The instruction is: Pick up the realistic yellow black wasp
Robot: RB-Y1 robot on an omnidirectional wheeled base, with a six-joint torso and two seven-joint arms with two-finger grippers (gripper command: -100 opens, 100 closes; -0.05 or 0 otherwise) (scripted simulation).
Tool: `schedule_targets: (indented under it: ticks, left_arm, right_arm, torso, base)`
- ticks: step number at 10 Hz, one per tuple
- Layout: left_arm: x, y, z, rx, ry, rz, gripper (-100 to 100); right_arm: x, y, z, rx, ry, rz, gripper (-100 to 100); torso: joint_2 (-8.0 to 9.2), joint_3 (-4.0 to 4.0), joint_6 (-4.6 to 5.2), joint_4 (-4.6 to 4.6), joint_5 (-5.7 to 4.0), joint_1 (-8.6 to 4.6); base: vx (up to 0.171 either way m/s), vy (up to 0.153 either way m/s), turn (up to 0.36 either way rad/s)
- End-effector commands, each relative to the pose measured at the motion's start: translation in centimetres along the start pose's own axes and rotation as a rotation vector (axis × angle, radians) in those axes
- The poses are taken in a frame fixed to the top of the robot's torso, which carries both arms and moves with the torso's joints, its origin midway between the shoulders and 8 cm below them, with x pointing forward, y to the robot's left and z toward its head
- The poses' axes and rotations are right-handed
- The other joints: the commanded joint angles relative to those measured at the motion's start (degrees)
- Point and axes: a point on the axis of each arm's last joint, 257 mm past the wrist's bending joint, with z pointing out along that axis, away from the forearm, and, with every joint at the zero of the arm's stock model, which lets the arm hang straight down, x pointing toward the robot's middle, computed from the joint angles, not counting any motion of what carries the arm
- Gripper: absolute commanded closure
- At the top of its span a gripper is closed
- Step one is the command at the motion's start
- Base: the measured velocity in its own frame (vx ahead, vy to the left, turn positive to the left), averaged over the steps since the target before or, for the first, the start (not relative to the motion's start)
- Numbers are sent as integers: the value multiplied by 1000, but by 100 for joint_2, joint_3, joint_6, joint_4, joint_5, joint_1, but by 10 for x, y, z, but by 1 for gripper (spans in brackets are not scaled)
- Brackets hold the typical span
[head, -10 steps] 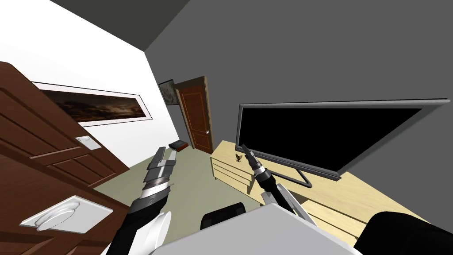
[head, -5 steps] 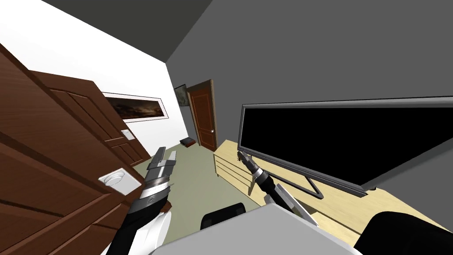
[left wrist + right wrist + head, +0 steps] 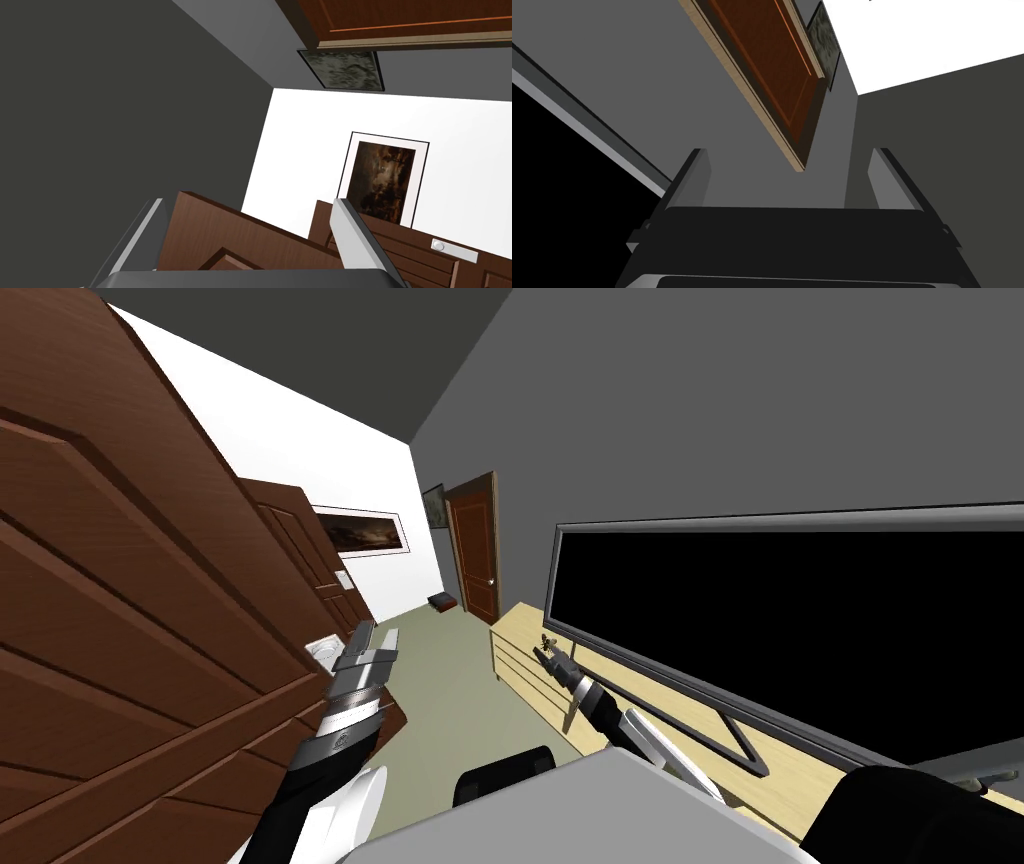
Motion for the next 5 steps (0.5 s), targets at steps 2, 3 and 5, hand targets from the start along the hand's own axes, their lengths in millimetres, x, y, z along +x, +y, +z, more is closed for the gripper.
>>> schedule_targets:
  ticks: [2,3,5]
  left_arm:
    - [0,0,0,0,0,0,0]
    - [0,0,0,0,0,0,0]
    - [0,0,0,0,0,0,0]
  right_arm:
    - [30,-21,-7,32,98,-116,-100]
    - [49,-37,-15,55,159,-184,-100]
    - [67,-55,-24,75,224,-269,-100]
  torso:
    - [9,5,-1,2,-1,-8]
    - [0,1,4,1,-1,-3]
    - [-20,-11,6,-3,1,6]
  base:
    - [-115,-101,287]
    - [-64,-74,345]
    - [-57,-65,210]
